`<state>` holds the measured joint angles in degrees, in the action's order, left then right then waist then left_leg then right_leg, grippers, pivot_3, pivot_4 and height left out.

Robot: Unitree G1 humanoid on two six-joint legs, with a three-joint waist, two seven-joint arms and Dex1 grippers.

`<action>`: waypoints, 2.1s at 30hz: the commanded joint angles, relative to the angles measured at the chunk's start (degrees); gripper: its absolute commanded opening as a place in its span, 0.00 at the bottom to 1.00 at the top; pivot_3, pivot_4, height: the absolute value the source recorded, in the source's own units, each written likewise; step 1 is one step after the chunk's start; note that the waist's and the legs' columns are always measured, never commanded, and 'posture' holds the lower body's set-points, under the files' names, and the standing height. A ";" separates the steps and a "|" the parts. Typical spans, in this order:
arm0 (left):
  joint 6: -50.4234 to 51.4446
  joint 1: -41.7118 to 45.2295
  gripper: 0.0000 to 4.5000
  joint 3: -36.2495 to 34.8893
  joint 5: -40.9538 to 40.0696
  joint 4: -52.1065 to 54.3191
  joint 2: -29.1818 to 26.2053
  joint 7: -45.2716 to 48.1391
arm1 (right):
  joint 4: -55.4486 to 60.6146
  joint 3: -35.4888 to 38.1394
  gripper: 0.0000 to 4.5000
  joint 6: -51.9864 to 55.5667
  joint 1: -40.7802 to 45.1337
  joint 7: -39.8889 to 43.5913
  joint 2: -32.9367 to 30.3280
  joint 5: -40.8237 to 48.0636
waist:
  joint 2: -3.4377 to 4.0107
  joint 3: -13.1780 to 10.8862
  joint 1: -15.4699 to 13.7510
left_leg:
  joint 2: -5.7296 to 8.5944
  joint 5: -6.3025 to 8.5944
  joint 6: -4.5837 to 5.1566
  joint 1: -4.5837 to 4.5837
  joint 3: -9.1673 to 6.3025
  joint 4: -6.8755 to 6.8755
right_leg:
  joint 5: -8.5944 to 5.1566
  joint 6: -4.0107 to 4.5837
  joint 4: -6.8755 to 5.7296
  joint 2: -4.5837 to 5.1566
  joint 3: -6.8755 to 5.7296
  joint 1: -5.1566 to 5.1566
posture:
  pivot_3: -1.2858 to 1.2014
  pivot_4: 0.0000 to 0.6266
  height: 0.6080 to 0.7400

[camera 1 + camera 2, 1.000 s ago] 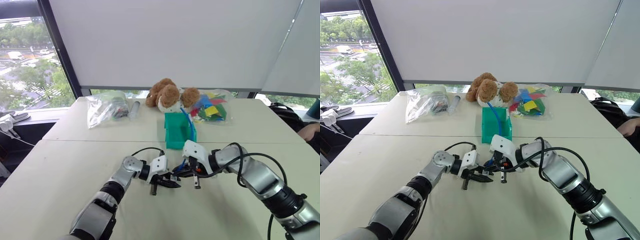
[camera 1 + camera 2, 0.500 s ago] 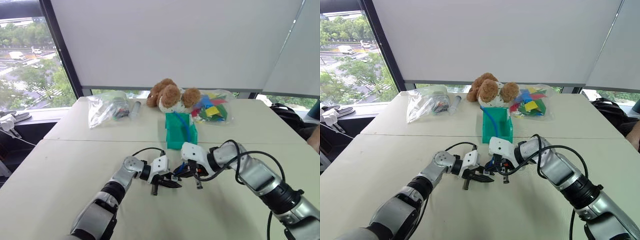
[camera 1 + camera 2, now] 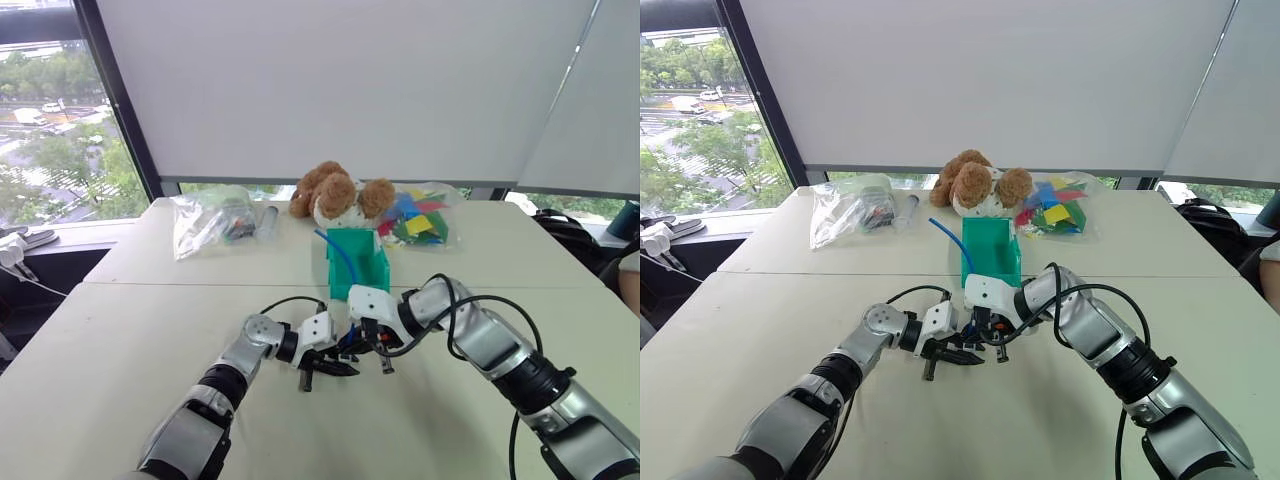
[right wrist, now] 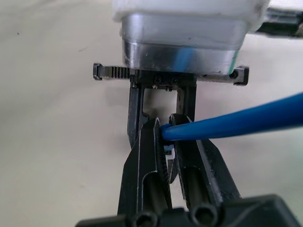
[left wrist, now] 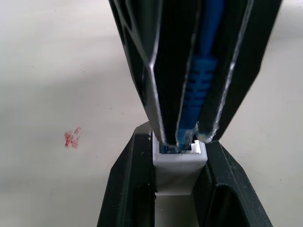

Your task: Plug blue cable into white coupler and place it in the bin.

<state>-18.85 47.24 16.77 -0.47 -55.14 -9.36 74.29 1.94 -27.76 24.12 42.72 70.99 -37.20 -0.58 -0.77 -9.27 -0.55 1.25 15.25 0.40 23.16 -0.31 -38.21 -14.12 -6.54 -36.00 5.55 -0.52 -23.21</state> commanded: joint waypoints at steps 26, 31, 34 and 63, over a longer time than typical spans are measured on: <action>24.33 -11.22 0.99 -14.09 -12.32 32.41 -14.94 -5.96 | -0.96 18.94 0.00 22.60 8.48 -9.71 5.14 11.88 | 0.29 0.01 1.28 | -0.06 -0.12 -0.24 0.98 0.03 0.20 | 0.06 0.08 -0.17 0.16 0.16 -1.25 | 0.52 0.24 1.00; 32.43 -17.38 0.99 -17.25 -15.74 42.40 -16.62 -11.23 | -21.03 20.22 0.00 16.67 18.36 -16.25 8.48 9.17 | 0.29 0.01 1.33 | -0.05 -0.12 -0.24 0.97 0.02 0.28 | 0.06 0.09 -0.13 0.15 0.16 -1.24 | 0.52 0.24 1.00; 37.15 -19.83 0.99 -19.30 -18.76 47.93 -17.55 -13.33 | -34.84 20.87 0.00 12.03 24.53 -18.59 10.81 8.17 | 0.32 -0.02 1.31 | -0.01 -0.15 -0.28 1.07 0.04 0.27 | 0.06 0.09 -0.15 0.13 0.16 -1.32 | 0.52 0.24 1.00; 47.75 -25.38 1.00 -22.10 -26.46 61.59 -22.64 -22.09 | -59.31 35.90 0.99 3.77 40.06 -30.03 1.69 9.37 | 0.59 -0.19 1.44 | 0.02 -0.18 -0.35 1.12 0.09 0.35 | 0.06 0.09 -0.12 0.07 0.14 -1.38 | 0.52 0.24 1.00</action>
<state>28.92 21.99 -4.27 -25.82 4.15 -31.33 52.29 -60.65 5.84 27.32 82.10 42.60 -33.85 7.38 -0.17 -9.46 0.89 1.27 15.07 0.05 24.28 -0.22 -37.86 -14.06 -6.44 -36.11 5.62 -0.38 -24.58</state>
